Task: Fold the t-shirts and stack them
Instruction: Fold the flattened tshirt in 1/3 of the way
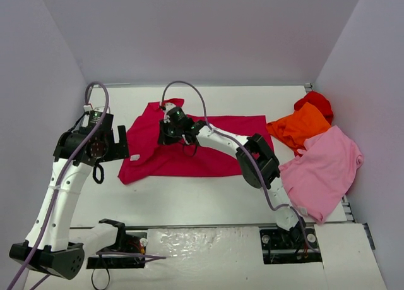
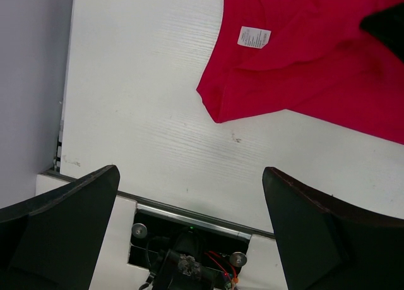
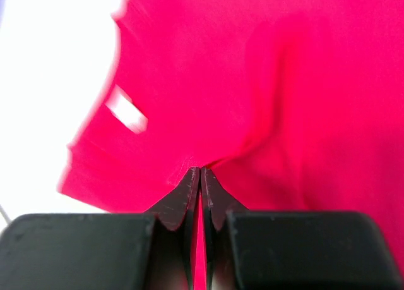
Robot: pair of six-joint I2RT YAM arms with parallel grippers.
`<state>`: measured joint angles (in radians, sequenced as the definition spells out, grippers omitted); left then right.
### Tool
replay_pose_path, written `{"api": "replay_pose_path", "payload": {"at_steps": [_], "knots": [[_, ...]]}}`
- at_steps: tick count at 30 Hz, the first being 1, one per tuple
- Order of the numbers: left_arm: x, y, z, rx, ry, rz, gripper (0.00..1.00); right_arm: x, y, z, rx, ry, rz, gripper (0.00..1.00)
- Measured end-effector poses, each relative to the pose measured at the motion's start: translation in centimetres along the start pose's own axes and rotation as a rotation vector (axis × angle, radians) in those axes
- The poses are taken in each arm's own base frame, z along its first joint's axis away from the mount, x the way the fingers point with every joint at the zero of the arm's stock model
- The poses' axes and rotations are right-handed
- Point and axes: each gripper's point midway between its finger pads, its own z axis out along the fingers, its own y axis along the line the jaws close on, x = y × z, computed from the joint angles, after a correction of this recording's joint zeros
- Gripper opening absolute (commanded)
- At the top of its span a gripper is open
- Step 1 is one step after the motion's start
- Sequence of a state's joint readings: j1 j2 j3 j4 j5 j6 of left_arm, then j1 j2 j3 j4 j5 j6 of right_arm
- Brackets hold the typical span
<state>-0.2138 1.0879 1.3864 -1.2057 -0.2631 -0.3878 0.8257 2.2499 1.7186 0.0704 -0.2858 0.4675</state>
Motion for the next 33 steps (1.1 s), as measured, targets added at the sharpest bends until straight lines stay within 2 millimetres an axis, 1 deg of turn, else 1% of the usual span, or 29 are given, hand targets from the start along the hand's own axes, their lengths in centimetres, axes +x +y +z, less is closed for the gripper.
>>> {"api": "replay_pose_path", "payload": {"at_steps": [2,4,6,9,11,16,18,21,24,28,33], "knots": [[0.4,-0.1,0.2,0.004,0.01,0.002,0.97,-3.2,1.9,0.0,-0.044,-0.068,-0.016,0.0],[0.7,-0.3,0.6,0.013,0.022,0.003,0.97,-5.8,3.4,-0.1,-0.083,-0.124,-0.03,0.0],[1.1,-0.6,0.9,0.022,0.035,0.004,0.97,-7.9,4.7,0.0,-0.117,-0.171,-0.042,0.0],[1.9,-1.1,1.4,0.044,0.054,0.002,0.97,-9.8,5.6,0.9,-0.154,-0.212,-0.051,0.0],[2.4,-1.4,1.7,0.06,0.071,0.001,0.97,-10.2,5.3,1.9,-0.158,-0.227,-0.052,0.0],[3.2,-2.1,1.8,0.1,0.084,-0.009,0.97,-9.3,3.3,4.9,-0.149,-0.226,-0.023,0.0],[3.5,-2.2,1.7,0.114,0.084,-0.013,0.97,-8.9,2.1,6.1,-0.146,-0.229,0.0,0.0],[3.8,-2.3,1.7,0.126,0.086,-0.014,0.97,-8.7,0.3,7.3,-0.132,-0.236,0.034,0.0],[3.8,-2.5,1.6,0.137,0.088,-0.015,0.97,-9.0,-0.7,7.6,-0.122,-0.248,0.056,0.0],[3.9,-2.7,1.7,0.148,0.092,-0.014,0.97,-11.1,-1.2,7.1,-0.123,-0.314,0.065,0.0],[4.2,-3.1,1.9,0.164,0.105,-0.01,0.97,-12.8,-1.7,6.6,-0.127,-0.373,0.08,0.0]]}}
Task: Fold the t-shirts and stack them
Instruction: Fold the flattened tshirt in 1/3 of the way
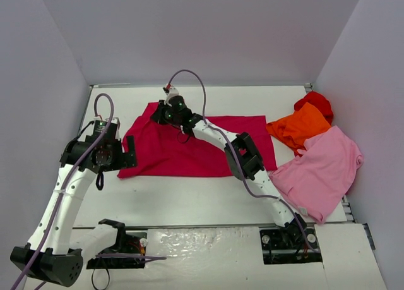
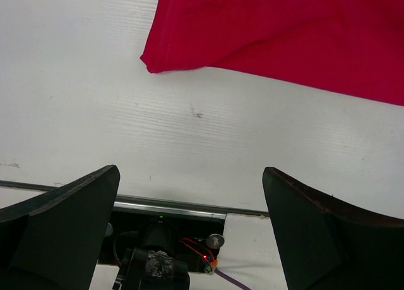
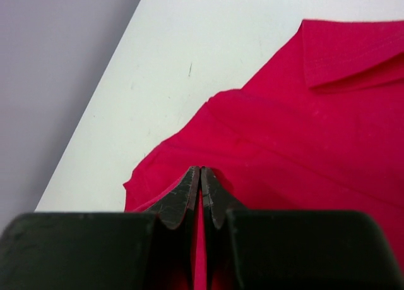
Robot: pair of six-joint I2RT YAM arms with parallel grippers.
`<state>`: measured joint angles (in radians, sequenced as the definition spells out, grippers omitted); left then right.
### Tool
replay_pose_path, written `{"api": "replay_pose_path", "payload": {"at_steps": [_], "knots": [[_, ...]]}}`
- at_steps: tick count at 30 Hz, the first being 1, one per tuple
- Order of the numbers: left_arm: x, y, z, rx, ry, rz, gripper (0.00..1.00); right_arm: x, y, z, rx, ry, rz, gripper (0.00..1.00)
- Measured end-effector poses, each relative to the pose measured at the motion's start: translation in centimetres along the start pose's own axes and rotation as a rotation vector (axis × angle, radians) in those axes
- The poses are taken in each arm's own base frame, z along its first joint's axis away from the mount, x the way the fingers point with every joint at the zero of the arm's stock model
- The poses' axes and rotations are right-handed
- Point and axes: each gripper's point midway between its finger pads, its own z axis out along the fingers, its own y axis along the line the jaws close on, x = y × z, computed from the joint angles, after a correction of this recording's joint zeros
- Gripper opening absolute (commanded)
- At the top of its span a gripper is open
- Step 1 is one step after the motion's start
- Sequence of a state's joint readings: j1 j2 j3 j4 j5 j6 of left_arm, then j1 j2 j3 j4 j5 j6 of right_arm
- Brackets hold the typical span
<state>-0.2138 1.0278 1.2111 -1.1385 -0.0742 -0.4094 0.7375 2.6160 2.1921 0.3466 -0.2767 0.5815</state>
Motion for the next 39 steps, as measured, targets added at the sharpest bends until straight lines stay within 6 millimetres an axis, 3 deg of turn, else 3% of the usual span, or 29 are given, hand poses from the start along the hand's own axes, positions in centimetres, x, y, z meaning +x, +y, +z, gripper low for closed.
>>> {"api": "replay_pose_path", "payload": {"at_steps": [19,27,28,32,36,39], "knots": [[0.4,-0.5,1.1,0.021,0.017,0.011,0.97,-5.7,2.4,0.3,-0.092,-0.195,0.047,0.0],[0.6,-0.4,1.3,0.018,0.024,0.021,0.97,-5.2,0.5,1.3,-0.082,-0.22,0.088,0.0],[0.6,-0.4,1.3,0.018,0.024,0.023,0.97,-4.7,0.1,1.5,-0.074,-0.212,0.093,0.05],[0.6,-0.4,1.3,0.018,0.025,0.028,0.97,-3.3,-1.5,2.1,-0.046,-0.189,0.108,0.46],[0.6,-0.4,1.4,0.018,0.027,0.033,0.97,-2.7,-2.3,2.3,-0.023,-0.174,0.102,0.5],[0.6,-0.4,1.5,0.017,0.03,0.035,0.97,-2.3,-2.9,1.9,0.013,-0.16,0.075,0.46]]}}
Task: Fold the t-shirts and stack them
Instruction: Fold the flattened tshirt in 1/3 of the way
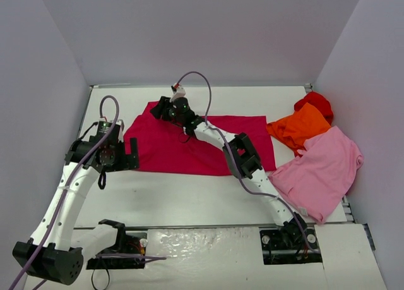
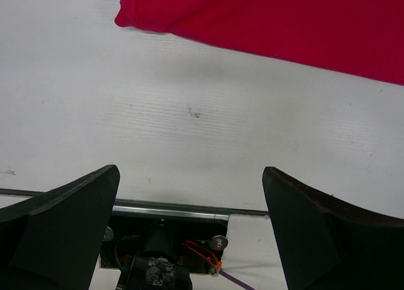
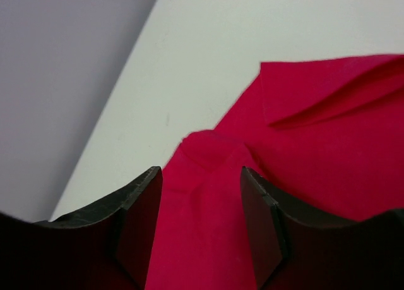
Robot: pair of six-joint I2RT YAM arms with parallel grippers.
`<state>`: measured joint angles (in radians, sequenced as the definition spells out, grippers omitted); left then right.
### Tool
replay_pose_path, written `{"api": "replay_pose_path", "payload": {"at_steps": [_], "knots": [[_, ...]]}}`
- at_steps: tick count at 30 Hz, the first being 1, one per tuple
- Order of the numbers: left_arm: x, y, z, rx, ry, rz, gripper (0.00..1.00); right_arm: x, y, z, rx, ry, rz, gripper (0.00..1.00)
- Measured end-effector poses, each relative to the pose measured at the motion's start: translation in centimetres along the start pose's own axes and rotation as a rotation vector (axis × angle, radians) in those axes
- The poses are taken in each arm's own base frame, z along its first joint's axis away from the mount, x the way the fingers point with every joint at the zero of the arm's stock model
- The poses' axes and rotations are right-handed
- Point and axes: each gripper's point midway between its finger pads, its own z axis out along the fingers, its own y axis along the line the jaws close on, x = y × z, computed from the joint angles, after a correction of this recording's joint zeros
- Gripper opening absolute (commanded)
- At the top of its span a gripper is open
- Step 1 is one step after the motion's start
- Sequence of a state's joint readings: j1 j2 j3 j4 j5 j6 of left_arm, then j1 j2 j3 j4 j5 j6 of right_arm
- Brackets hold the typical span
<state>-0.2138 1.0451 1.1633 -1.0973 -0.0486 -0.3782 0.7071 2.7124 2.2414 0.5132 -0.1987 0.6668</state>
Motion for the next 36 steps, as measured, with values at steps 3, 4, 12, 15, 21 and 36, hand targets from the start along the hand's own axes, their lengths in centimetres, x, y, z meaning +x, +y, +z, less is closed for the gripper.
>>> {"api": "replay_pose_path", "payload": {"at_steps": [3,4,12,15,21,36], "knots": [[0.0,-0.1,0.1,0.003,0.006,0.001,0.97,0.6,-0.8,-1.5,0.074,0.044,-0.061,0.23],[0.1,-0.1,0.1,0.005,0.011,0.001,0.97,0.7,-0.7,-2.4,0.099,0.068,-0.083,0.1],[-0.9,-2.7,1.3,0.101,0.082,-0.001,0.39,1.4,1.9,-15.8,0.278,0.229,-0.224,0.0],[-1.0,-5.0,3.5,0.175,0.156,-0.019,0.04,2.8,-0.3,-22.5,0.384,0.277,-0.245,0.0],[-0.3,-7.9,9.8,0.208,0.306,-0.033,0.0,3.0,-9.3,-32.8,0.662,0.339,-0.19,0.0],[-1.7,-9.4,17.2,0.123,0.275,-0.121,0.0,2.5,-16.2,-39.0,0.965,0.357,-0.192,0.0]]}}
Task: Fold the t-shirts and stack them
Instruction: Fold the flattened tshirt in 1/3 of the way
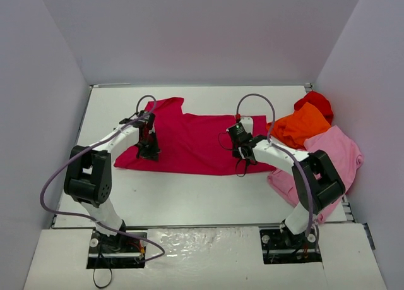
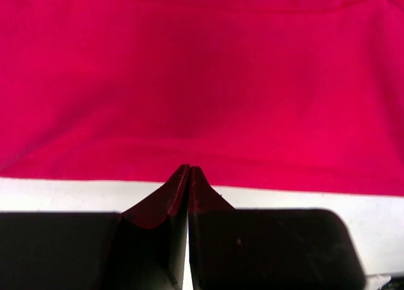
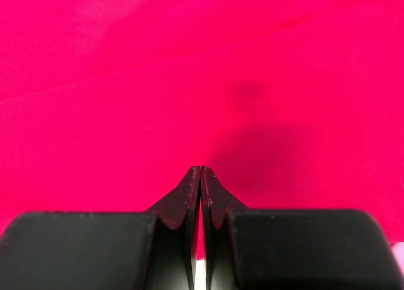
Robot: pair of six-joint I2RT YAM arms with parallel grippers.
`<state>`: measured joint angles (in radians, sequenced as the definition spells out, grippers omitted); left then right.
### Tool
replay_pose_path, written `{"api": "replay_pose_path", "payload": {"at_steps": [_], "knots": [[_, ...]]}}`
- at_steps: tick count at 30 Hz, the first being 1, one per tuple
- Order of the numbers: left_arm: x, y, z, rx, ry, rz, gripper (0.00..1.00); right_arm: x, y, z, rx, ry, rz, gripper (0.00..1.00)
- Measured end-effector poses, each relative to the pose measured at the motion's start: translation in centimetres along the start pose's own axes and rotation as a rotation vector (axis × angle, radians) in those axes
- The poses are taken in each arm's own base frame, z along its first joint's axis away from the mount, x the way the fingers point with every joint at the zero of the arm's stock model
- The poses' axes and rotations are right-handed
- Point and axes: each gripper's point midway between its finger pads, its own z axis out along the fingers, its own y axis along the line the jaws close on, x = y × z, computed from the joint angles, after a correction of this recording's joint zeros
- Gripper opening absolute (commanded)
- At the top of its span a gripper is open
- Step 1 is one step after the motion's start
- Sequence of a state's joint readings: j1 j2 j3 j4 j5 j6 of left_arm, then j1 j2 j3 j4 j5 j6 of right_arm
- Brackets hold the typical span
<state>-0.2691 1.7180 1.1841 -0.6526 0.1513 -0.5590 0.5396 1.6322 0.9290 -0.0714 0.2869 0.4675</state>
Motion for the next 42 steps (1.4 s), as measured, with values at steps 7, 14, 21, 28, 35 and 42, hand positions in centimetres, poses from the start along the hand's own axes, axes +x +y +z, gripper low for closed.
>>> {"api": "replay_pose_path", "payload": {"at_steps": [7,14,21,28,35,42], "knots": [[0.2,1.4,1.5,-0.073,-0.01,-0.041,0.0,1.7,-3.0,2.5,0.079,0.068,0.04,0.0],[2.2,2.8,2.1,-0.109,-0.01,-0.12,0.0,0.9,-4.5,3.3,0.078,0.053,0.132,0.0],[4.6,3.7,1.6,-0.095,-0.04,-0.221,0.0,1.0,-6.5,3.3,0.078,0.052,0.212,0.0],[4.6,3.8,1.6,-0.099,-0.05,-0.249,0.0,1.2,-7.5,3.1,0.08,0.061,0.24,0.0],[5.1,4.8,1.2,-0.139,-0.063,-0.256,0.0,2.1,-8.0,2.3,0.084,0.067,0.239,0.03],[5.9,6.3,-1.3,-0.202,-0.078,-0.252,0.0,1.1,-9.5,-2.1,0.084,0.004,0.27,0.4]]}}
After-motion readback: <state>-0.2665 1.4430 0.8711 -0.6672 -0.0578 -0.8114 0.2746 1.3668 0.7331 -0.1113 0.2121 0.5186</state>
